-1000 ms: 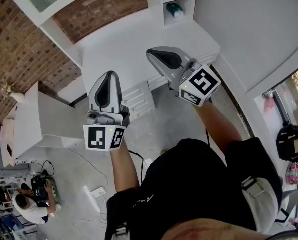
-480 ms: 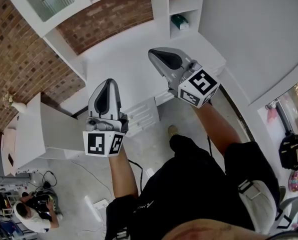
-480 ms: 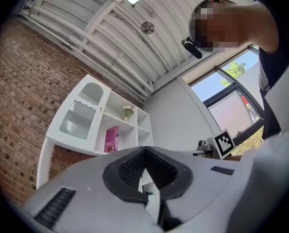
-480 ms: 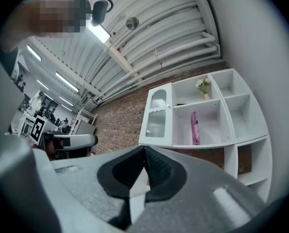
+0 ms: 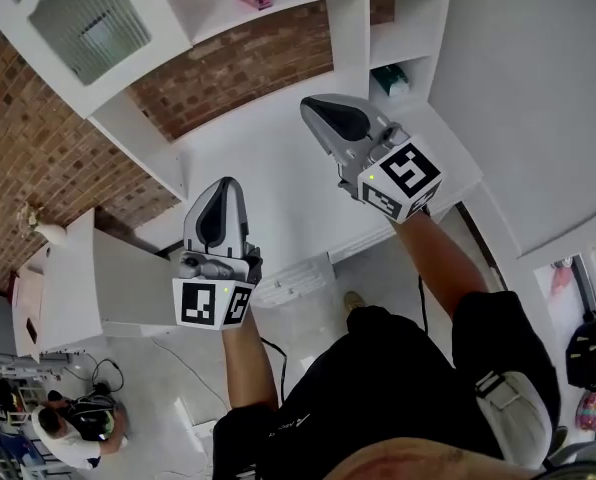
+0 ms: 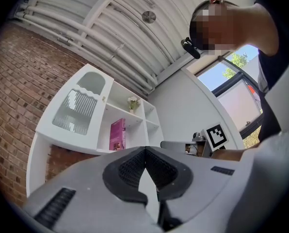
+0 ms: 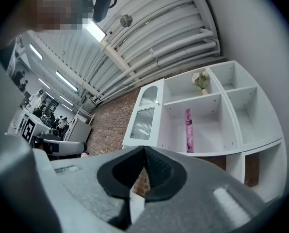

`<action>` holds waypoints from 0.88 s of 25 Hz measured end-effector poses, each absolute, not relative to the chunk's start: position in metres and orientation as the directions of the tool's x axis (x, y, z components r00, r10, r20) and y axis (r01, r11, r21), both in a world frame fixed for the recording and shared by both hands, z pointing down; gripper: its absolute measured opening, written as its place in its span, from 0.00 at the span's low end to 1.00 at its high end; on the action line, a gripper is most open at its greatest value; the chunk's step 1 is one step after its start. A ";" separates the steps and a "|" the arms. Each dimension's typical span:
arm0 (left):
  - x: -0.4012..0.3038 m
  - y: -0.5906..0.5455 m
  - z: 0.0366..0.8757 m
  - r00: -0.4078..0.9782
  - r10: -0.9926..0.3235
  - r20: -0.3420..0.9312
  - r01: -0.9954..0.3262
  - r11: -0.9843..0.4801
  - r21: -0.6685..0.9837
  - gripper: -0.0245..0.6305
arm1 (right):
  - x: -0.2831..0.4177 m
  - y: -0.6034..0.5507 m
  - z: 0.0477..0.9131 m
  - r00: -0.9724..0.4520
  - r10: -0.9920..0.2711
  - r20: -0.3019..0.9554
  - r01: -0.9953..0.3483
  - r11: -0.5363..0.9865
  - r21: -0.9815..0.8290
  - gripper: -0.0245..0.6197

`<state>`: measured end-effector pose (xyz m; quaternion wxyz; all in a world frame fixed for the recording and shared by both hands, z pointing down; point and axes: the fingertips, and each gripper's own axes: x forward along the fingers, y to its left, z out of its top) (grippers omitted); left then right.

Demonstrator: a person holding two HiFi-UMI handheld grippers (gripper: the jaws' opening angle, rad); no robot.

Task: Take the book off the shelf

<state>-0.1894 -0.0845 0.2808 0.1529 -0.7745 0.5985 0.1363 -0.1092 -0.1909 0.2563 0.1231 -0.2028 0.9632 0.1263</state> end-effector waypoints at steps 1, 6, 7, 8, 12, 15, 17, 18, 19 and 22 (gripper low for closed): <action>-0.190 -0.098 0.280 0.244 -0.886 -0.394 -0.969 -0.234 -0.074 0.04 | -0.112 -0.205 0.252 -0.889 -0.355 -0.291 -0.419 0.886 0.200 0.04; -0.190 -0.163 0.275 0.233 -0.892 -0.388 -0.972 -0.219 -0.081 0.04 | -0.128 -0.268 0.229 -0.895 -0.329 -0.302 -0.403 0.887 0.227 0.04; -0.191 -0.173 0.274 0.229 -0.893 -0.388 -0.973 -0.214 -0.081 0.04 | -0.131 -0.279 0.224 -0.896 -0.325 -0.304 -0.401 0.885 0.235 0.04; -0.192 -0.183 0.272 0.224 -0.894 -0.389 -0.975 -0.210 -0.080 0.04 | -0.135 -0.290 0.219 -0.897 -0.321 -0.305 -0.400 0.884 0.244 0.04; -0.194 -0.215 0.271 0.221 -0.899 -0.377 -0.975 -0.208 -0.077 0.04 | -0.146 -0.328 0.200 -0.889 -0.331 -0.317 -0.415 0.874 0.253 0.04; -0.199 -0.233 0.271 0.226 -0.902 -0.368 -0.974 -0.212 -0.079 0.04 | -0.154 -0.352 0.187 -0.877 -0.348 -0.332 -0.433 0.871 0.230 0.09; -0.203 -0.241 0.269 0.230 -0.900 -0.370 -0.973 -0.217 -0.079 0.04 | -0.161 -0.365 0.181 -0.869 -0.364 -0.336 -0.448 0.867 0.218 0.13; -0.205 -0.245 0.268 0.235 -0.898 -0.372 -0.972 -0.222 -0.079 0.04 | -0.164 -0.371 0.179 -0.865 -0.373 -0.337 -0.455 0.865 0.211 0.15; -0.207 -0.249 0.266 0.242 -0.896 -0.373 -0.970 -0.229 -0.080 0.04 | -0.168 -0.377 0.177 -0.860 -0.382 -0.337 -0.463 0.863 0.204 0.18; -0.212 -0.259 0.264 0.264 -0.888 -0.377 -0.964 -0.254 -0.078 0.04 | -0.176 -0.394 0.168 -0.845 -0.413 -0.339 -0.491 0.851 0.188 0.24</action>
